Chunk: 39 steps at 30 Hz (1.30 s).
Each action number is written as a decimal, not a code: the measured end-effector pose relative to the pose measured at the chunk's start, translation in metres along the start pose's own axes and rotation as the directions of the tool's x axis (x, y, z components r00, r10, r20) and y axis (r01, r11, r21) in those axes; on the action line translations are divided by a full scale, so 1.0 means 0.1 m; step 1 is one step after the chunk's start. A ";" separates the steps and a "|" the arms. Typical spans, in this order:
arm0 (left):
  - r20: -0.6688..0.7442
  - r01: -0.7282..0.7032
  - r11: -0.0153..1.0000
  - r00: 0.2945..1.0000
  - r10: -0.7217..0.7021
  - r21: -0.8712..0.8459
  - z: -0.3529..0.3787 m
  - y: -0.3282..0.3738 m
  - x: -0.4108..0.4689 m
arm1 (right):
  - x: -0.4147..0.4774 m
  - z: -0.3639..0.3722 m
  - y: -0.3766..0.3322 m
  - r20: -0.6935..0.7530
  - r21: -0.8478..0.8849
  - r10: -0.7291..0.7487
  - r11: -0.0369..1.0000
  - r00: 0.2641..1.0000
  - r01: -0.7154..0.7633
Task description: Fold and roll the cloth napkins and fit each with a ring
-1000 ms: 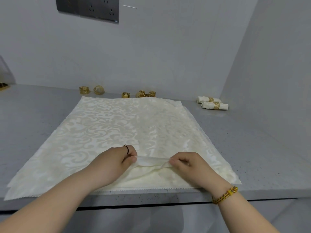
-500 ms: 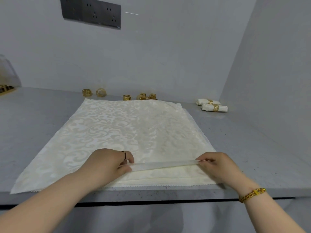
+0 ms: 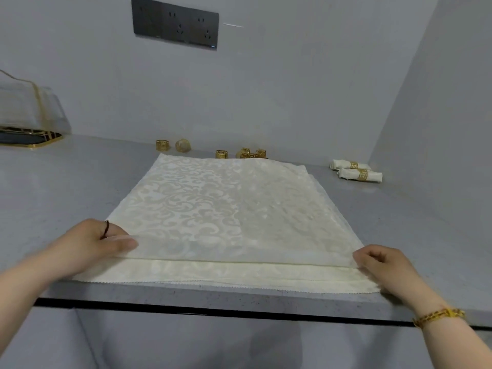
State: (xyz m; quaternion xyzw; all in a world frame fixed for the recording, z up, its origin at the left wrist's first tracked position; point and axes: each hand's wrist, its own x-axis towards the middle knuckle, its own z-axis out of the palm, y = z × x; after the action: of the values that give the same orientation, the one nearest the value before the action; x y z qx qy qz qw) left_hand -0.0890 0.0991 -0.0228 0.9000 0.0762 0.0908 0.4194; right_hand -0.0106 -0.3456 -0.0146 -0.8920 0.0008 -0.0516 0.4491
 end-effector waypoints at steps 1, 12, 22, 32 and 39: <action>-0.007 0.012 1.000 1.000 -0.012 0.001 0.01 0.00 0.00 | 0.01 0.02 0.01 -0.006 -0.024 0.009 1.000 1.000 -0.009; -0.202 0.070 0.757 0.976 0.083 0.650 0.17 0.18 -0.03 | 0.03 0.19 -0.21 -0.009 -0.819 -0.154 0.569 0.988 0.081; 0.191 -0.548 0.428 0.747 0.636 0.718 0.35 -0.01 0.06 | 0.11 0.42 -0.02 0.135 -0.741 -0.633 0.447 0.763 0.502; -0.082 -0.278 0.676 0.890 0.449 0.683 0.29 0.13 -0.17 | -0.07 0.18 -0.16 0.193 -0.637 -0.308 0.683 0.932 0.358; -0.123 -0.270 0.530 0.795 0.593 0.804 0.55 0.04 0.03 | 0.01 0.34 -0.05 0.199 -0.580 -0.448 0.663 0.872 0.473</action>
State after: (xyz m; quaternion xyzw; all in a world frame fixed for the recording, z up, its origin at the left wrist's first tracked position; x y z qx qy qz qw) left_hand -0.0736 0.0565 -0.0545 0.9422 -0.0436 0.3279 -0.0526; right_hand -0.0063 -0.3153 -0.0305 -0.9597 -0.2168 -0.1428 0.1080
